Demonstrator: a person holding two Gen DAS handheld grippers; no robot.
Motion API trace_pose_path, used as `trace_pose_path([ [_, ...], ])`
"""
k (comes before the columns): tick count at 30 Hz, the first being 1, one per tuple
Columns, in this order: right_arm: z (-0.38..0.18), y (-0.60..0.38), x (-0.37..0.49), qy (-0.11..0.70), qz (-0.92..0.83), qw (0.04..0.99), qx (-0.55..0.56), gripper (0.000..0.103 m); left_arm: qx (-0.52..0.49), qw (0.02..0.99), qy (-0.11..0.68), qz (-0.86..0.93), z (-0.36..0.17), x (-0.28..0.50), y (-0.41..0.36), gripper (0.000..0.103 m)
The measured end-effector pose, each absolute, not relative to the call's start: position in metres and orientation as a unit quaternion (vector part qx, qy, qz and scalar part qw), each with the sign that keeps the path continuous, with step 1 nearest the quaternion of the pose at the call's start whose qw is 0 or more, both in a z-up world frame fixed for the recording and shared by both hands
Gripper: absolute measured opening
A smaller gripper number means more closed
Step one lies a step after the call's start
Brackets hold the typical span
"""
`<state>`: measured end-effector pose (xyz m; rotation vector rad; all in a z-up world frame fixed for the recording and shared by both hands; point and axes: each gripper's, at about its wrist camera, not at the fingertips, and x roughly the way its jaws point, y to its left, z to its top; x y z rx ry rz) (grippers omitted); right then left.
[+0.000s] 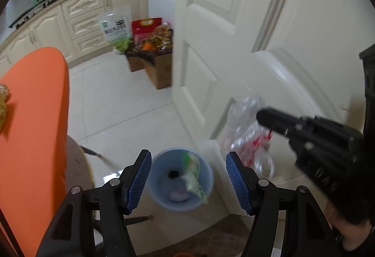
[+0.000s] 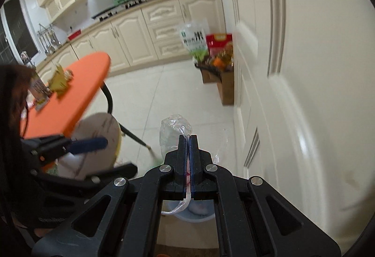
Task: Collect trash
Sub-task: 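Carry both items to the wastebasket and release them, then grasp the bubble-wrap bag with the left tool while the right tool grasps the green snack pouch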
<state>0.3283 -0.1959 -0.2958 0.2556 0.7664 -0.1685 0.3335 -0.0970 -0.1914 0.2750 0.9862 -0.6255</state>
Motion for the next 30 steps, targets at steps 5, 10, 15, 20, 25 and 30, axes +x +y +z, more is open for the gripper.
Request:
trace_pose_path([
  [5,-0.330,-0.196,0.351,0.396,-0.070,0.906,0.132,0.003,0.159,0.849,0.437,-0.252,-0.192,0.347,-0.119,0.063],
  [10,-0.342,-0.189,0.364,0.406,-0.075,0.900,0.139,0.012,0.158,0.863,0.414,-0.241,-0.179,0.352,-0.129,0.064],
  [15,-0.321,-0.175,0.357,0.396,-0.082,0.906,0.127,0.036,0.142,0.876,0.392,-0.241,-0.156,0.342,-0.113,0.064],
  [20,-0.278,-0.151,0.346,0.371,-0.082,0.918,0.111,0.051,0.116,0.895,0.358,-0.237,-0.127,0.315,-0.061,0.071],
  [25,-0.233,-0.105,0.337,0.343,-0.063,0.934,0.080,0.067,0.083,0.925,0.314,-0.197,-0.094,0.289,0.018,0.076],
  [30,-0.196,-0.045,0.348,0.321,-0.029,0.945,0.057,0.084,0.070,0.945,0.289,-0.134,-0.086,0.263,0.103,0.085],
])
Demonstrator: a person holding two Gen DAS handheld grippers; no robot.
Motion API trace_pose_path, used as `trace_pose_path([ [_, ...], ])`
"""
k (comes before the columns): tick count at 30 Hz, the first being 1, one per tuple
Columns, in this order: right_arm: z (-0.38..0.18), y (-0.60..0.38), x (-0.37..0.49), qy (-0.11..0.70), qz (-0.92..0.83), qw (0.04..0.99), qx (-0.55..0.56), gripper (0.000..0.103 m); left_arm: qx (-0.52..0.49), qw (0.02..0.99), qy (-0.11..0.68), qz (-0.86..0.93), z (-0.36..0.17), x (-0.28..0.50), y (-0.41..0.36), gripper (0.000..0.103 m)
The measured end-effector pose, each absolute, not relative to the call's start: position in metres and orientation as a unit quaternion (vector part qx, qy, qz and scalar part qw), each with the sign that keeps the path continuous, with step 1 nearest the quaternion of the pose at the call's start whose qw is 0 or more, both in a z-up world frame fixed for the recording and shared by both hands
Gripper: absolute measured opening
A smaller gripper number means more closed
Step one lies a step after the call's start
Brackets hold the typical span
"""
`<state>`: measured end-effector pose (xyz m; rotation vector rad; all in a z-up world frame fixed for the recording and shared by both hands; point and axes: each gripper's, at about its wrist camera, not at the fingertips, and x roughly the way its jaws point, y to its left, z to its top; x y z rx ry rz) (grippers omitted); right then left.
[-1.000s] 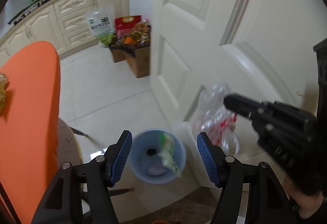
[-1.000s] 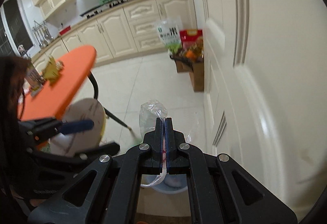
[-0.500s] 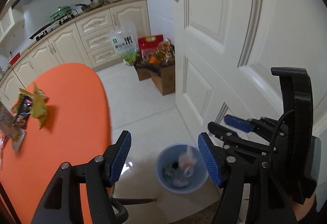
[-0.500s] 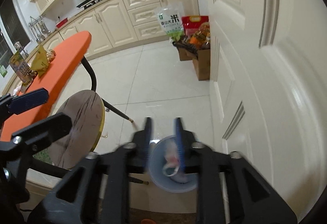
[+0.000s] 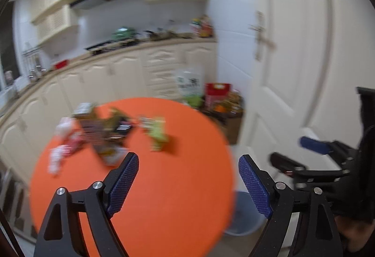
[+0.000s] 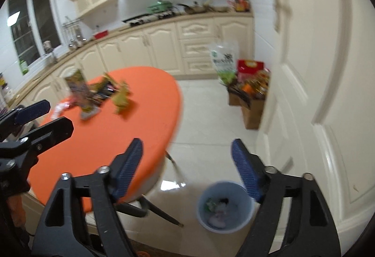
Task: Collect trash
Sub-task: 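Grasp the bubble-wrap bag with the left tool while the right tool grasps the green snack pouch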
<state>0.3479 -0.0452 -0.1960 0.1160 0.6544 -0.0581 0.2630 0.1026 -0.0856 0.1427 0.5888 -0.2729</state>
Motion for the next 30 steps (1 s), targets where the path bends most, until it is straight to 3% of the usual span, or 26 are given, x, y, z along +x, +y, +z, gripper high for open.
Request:
trace_pose_path([
  [7,-0.179,0.045,0.404,0.319,0.017,0.947,0.018,0.088,0.056,0.949,0.308,-0.037,-0.101,0.287,0.215,0.089],
  [11,-0.192,0.073,0.447,0.334,0.032,0.942,0.012,0.088,0.027,0.940,0.341,0.014,-0.118,0.342,0.280,0.089],
  [25,-0.245,0.076,0.563,0.392,-0.005,0.920,0.006,0.088,0.000,0.905,0.423,0.051,-0.192,0.505,0.371,0.089],
  [30,-0.256,0.076,0.577,0.403,-0.005,0.915,-0.003,0.088,-0.012,0.899,0.434,0.053,-0.212,0.541,0.377,0.077],
])
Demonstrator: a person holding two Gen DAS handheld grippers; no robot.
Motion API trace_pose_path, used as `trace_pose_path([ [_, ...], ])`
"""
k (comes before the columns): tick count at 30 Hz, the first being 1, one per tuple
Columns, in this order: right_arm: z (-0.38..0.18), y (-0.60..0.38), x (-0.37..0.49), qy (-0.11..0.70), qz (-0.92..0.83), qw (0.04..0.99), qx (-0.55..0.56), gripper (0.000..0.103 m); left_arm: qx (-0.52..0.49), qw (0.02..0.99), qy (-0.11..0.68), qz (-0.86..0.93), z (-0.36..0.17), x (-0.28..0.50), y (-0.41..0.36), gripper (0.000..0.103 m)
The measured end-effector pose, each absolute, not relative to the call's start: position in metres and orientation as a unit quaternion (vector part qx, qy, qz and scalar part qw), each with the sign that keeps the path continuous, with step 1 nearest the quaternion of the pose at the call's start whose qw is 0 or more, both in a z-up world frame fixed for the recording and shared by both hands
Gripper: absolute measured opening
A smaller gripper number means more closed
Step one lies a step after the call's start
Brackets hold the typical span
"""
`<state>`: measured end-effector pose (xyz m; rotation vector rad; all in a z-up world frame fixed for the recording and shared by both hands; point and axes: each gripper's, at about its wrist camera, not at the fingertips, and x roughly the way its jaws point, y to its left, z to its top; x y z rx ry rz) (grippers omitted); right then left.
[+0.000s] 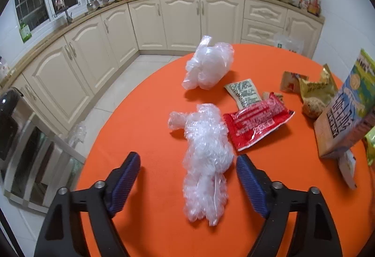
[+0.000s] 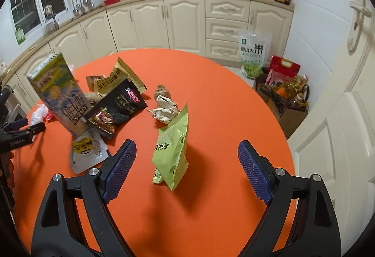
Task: Collect trash
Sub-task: 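Grasp the bubble-wrap bag with the left tool while the right tool grasps the green snack pouch, then carry both items to the wastebasket and open both tools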
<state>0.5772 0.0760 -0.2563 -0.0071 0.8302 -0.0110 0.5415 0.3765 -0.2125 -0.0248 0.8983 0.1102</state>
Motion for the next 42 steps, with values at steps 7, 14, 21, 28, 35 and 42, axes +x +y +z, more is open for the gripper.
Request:
trace_pose_path([
  [7,-0.263,0.076,0.591,0.415,-0.002,0.910,-0.002,0.087,-0.032,0.905,0.423,0.027,-0.213,0.534,0.387,0.021],
  [14,-0.278,0.083,0.603,0.447,0.014,0.894,0.000,0.029,-0.042,0.920,0.388,0.044,-0.187,0.479,0.393,0.020],
  [21,-0.259,0.084,0.573,0.415,0.018,0.909,-0.019,0.022,-0.038,0.930,0.364,0.019,-0.157,0.436,0.370,0.020],
  [28,-0.219,0.066,0.494,0.381,0.043,0.923,0.016,0.022,-0.023,0.939,0.341,-0.039,-0.119,0.379,0.303,0.020],
  [35,-0.190,0.020,0.415,0.354,0.024,0.934,0.040,0.022,0.006,0.932,0.335,-0.135,-0.100,0.321,0.199,0.020],
  [42,-0.200,-0.057,0.338,0.361,-0.038,0.929,0.068,0.023,0.059,0.894,0.372,-0.242,-0.121,0.297,0.058,0.021],
])
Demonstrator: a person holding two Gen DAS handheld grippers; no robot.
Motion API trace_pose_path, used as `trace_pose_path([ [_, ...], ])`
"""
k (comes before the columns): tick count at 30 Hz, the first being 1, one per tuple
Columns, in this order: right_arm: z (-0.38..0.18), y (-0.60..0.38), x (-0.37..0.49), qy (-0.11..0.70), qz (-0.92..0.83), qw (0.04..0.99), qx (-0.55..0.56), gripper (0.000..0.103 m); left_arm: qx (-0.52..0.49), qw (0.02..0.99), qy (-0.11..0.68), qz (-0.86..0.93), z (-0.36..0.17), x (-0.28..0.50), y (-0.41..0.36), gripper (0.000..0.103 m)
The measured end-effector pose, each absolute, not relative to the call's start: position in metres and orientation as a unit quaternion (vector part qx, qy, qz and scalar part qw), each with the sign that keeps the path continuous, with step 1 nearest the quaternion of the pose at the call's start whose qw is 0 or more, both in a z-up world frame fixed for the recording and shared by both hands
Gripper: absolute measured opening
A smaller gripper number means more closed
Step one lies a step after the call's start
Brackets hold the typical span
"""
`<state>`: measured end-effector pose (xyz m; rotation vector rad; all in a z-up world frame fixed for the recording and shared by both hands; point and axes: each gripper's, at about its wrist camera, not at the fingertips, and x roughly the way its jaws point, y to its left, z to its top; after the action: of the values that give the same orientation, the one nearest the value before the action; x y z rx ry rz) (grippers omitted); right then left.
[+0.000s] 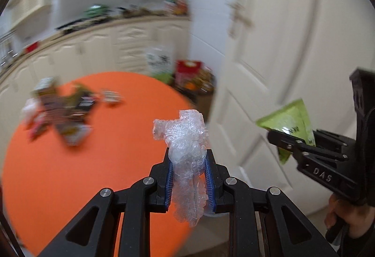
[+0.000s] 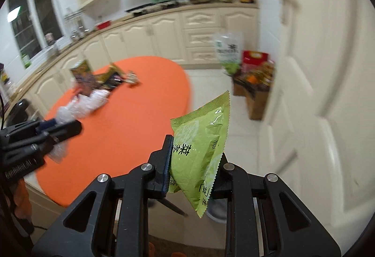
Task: Collect trash
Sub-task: 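Carry both items to the wastebasket and open both tools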
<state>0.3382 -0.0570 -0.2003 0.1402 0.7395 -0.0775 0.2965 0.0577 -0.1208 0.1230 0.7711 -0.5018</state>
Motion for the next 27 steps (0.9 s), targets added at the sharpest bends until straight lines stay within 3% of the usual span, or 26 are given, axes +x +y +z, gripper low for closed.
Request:
trace_pose_path([
  [12,-0.279,-0.161,0.313,0.426,-0.113,0.894,0.086,0.023,0.135,0.833,0.457,-0.281,-0.204,0.336,-0.076,0.022],
  [15,-0.302,-0.173,0.326,0.442,-0.112,0.885,0.095,0.023,0.160,0.825,0.468,-0.274,-0.220,0.352,-0.096,0.026],
  [17,-0.318,-0.178,0.332,0.451,-0.112,0.880,0.098,0.023,0.169,0.821,0.472,-0.273,-0.223,0.365,-0.112,0.042],
  [20,-0.335,-0.184,0.340,0.459,-0.109,0.875,0.105,0.023,0.184,0.822,0.471,-0.261,-0.230,0.375,-0.128,0.049],
  [27,-0.359,-0.189,0.355,0.470,-0.103,0.869,0.116,0.023,0.183,0.831,0.466,-0.241,-0.236,0.378,-0.140,0.050],
])
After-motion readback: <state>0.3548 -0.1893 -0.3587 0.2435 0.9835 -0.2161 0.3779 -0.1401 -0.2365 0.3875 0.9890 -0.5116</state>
